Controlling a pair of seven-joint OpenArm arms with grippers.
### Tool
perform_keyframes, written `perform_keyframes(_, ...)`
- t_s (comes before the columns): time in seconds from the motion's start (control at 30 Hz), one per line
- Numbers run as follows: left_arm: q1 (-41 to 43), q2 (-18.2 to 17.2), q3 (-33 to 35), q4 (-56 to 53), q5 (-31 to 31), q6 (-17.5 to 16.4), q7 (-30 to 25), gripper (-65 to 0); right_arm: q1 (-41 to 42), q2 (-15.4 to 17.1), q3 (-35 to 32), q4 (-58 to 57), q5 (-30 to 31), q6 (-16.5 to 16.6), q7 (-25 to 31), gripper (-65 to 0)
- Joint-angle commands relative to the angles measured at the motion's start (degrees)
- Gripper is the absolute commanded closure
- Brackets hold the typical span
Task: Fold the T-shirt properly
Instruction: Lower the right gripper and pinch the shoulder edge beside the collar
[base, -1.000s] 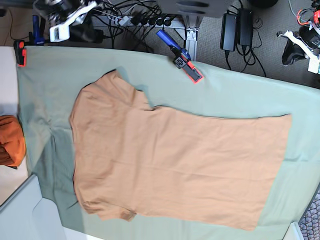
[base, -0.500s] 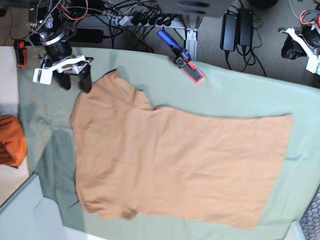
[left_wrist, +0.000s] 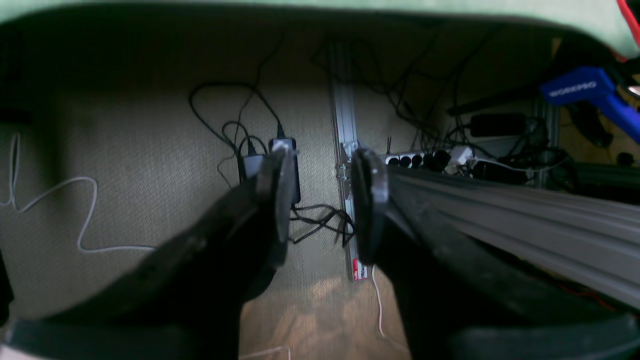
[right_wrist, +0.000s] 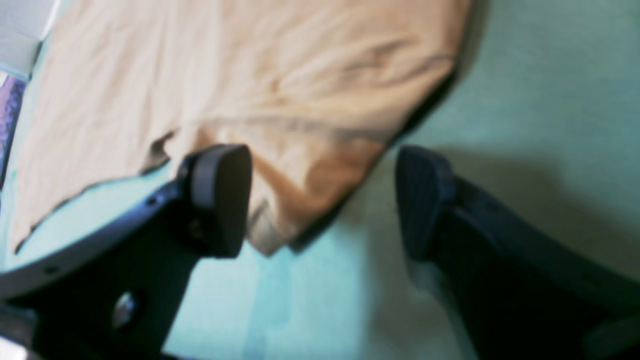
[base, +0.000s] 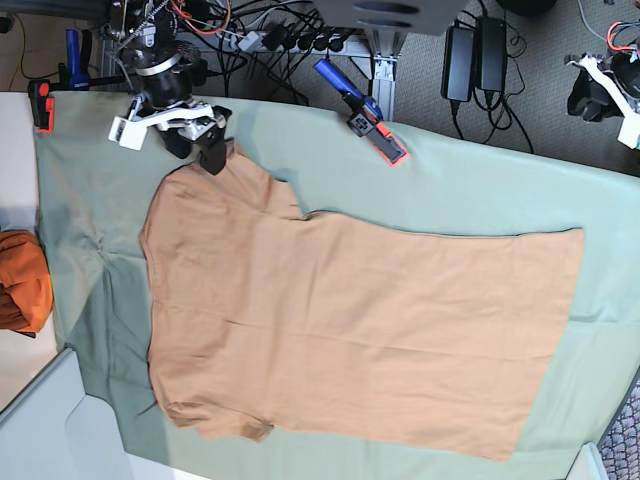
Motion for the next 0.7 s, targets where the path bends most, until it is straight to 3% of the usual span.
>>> perform_keyframes(0.0, 0.5, -0.6, -0.4, 0.9, -0.6, -0.4, -0.8, -23.3, 0.5, 0.1, 0.3, 0.4, 0.3, -3.3, 0.6, -44.7)
perform_keyframes(0.53, 0.3, -0.6, -0.4, 0.9, -1.9, -0.4, -1.0, -23.3, 6.6, -2.9, -7.8, -3.3, -3.0, -2.5, 0.2, -44.2)
perform_keyframes(0.6, 0.0, -0.6, -0.4, 0.9, -1.8, -0.4, -1.0, -23.3, 6.6, -3.4, -7.8, -3.3, -4.0, -3.2, 0.3, -39.1)
perform_keyframes(0.67, -0.3, -0.6, -0.4, 0.9, -1.7, -0.5, -1.0, -23.3, 6.5, -3.7, -7.7, -3.3, -5.6, -3.6, 0.3, -27.6)
